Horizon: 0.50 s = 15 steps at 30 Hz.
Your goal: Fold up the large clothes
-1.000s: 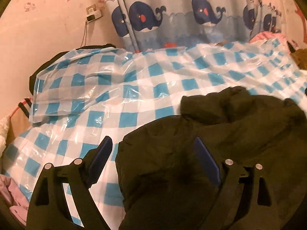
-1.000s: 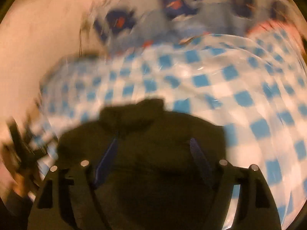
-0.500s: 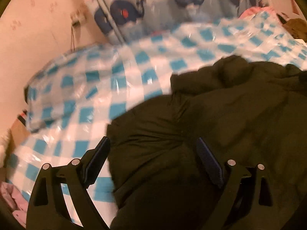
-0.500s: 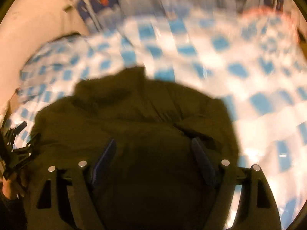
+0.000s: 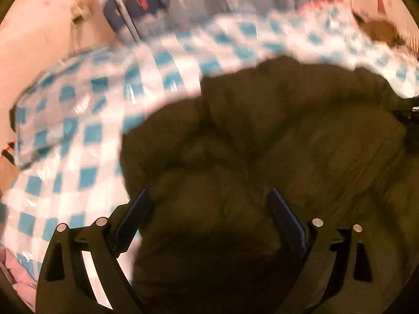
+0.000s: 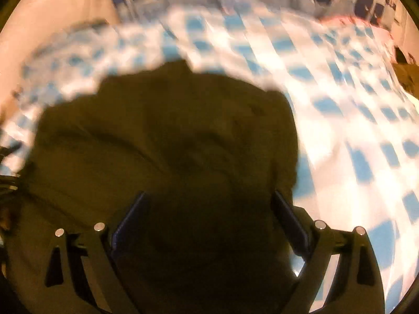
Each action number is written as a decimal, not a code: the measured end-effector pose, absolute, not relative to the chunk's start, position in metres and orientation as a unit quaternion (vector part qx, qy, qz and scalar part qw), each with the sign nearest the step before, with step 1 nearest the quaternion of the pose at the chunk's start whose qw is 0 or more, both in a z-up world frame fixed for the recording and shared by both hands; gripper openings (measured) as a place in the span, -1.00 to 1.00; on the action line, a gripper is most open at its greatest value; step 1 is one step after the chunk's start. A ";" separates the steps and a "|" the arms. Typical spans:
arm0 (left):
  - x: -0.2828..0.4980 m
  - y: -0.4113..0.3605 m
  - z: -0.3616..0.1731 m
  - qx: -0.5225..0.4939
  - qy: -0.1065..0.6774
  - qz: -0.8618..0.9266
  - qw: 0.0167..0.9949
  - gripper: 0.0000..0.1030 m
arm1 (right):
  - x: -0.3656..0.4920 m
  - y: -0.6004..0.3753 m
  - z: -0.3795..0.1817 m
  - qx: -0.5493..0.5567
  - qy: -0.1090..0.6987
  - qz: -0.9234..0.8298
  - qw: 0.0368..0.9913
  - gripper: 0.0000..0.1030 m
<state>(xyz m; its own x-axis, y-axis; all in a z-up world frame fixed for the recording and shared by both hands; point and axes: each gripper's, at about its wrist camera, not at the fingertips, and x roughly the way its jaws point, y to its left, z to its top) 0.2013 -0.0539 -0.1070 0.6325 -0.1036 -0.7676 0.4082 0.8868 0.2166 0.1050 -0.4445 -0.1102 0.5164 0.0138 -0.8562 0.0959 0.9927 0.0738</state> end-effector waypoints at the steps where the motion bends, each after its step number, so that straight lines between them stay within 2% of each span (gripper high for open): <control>1: 0.206 -0.051 -0.116 0.173 0.422 -0.153 0.877 0.73 | 0.111 -0.458 -0.130 0.109 0.524 -0.002 0.845 0.79; 3: 0.207 -0.043 -0.107 0.138 0.429 -0.140 0.882 0.74 | 0.106 -0.463 -0.117 0.121 0.504 -0.015 0.855 0.78; 8: 0.218 -0.051 -0.050 0.111 0.344 -0.145 0.921 0.74 | 0.116 -0.439 -0.042 0.068 0.388 0.009 0.919 0.78; 10: 0.247 -0.058 -0.047 0.104 0.347 -0.131 0.923 0.74 | 0.143 -0.443 -0.040 0.076 0.392 -0.009 0.917 0.78; 12: 0.282 -0.065 -0.070 0.105 0.392 -0.101 0.909 0.74 | 0.181 -0.462 -0.070 0.092 0.432 -0.055 0.895 0.78; 13: 0.295 -0.067 -0.087 0.110 0.419 -0.093 0.896 0.76 | 0.199 -0.472 -0.104 0.103 0.477 -0.062 0.871 0.88; 14: 0.311 -0.070 -0.115 0.104 0.462 -0.101 0.875 0.80 | 0.206 -0.479 -0.129 0.133 0.499 -0.043 0.855 0.90; 15: 0.316 -0.068 -0.123 0.092 0.470 -0.100 0.872 0.80 | 0.207 -0.486 -0.142 0.171 0.500 -0.029 0.849 0.89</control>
